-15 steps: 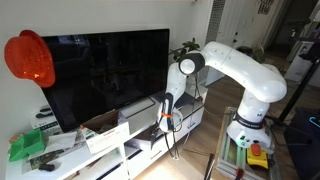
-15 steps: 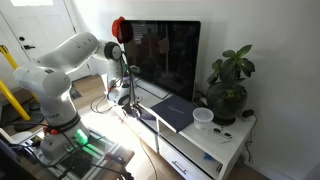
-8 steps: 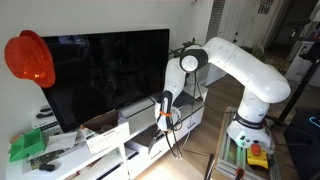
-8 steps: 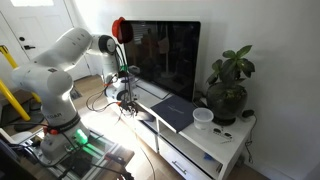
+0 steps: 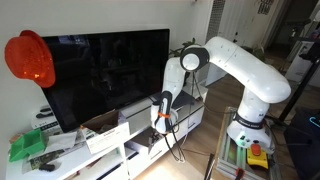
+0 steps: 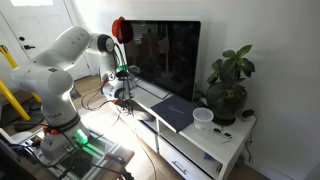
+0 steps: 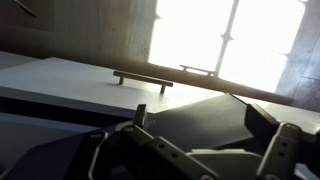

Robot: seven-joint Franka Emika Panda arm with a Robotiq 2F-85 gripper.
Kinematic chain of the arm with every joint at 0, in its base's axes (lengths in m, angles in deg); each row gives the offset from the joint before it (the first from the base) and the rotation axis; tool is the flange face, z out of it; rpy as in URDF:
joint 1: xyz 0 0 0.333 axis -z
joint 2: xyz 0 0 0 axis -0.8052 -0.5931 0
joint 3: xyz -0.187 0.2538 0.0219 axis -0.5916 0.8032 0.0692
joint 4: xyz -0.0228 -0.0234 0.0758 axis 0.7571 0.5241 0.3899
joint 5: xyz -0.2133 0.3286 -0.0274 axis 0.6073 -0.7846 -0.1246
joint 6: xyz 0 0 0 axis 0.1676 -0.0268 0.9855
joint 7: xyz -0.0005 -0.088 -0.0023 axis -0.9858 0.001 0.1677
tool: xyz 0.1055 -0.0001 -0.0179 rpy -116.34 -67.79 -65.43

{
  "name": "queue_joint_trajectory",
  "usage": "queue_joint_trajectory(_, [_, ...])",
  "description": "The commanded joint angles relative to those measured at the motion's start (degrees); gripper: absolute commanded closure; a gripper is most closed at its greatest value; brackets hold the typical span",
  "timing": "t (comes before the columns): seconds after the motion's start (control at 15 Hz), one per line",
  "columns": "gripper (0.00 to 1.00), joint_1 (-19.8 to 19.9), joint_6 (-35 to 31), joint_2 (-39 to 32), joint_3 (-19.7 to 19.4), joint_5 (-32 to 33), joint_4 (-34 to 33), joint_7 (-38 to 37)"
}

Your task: Put the grey box in the bottom middle shelf

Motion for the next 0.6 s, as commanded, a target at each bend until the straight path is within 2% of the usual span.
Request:
queue_joint_trajectory(0.0, [0.0,0.7,1.9,2.1,3.1,3.2,0.6,3.0])
queue_joint_trajectory(0.27, [0.0,-0.2,3.2,2.7,4.8,6.5,-0.5,5.8])
queue_joint_trajectory(0.53, [0.0,0.6,10.7,1.2,7.3,7.8,-3.3,8.2])
